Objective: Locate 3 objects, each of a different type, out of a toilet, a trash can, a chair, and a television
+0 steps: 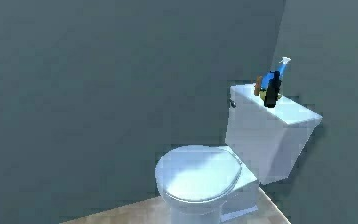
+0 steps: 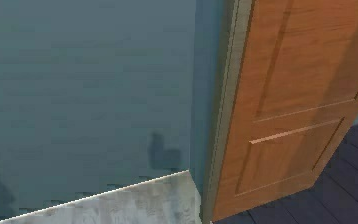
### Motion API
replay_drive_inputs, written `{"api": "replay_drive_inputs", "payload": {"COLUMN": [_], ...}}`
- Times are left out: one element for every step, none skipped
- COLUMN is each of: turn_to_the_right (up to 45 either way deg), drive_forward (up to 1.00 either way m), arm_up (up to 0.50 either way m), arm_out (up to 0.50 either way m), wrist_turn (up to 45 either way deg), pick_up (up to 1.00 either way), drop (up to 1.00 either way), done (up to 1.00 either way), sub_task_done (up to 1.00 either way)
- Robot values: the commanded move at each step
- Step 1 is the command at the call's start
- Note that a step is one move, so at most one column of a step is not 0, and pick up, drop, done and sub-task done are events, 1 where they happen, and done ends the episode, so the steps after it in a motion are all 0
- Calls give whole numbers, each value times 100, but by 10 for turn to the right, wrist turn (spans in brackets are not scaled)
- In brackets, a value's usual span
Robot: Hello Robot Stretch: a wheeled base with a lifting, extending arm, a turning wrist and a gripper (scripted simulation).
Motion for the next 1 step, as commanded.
{"api": "replay_drive_inputs", "payload": {"turn_to_the_right": [-450], "drive_forward": [0], "arm_up": [0], "arm_out": [0], "wrist_turn": [0], "pick_up": [0], "drop": [0], "done": [0], "sub_task_done": [0]}}
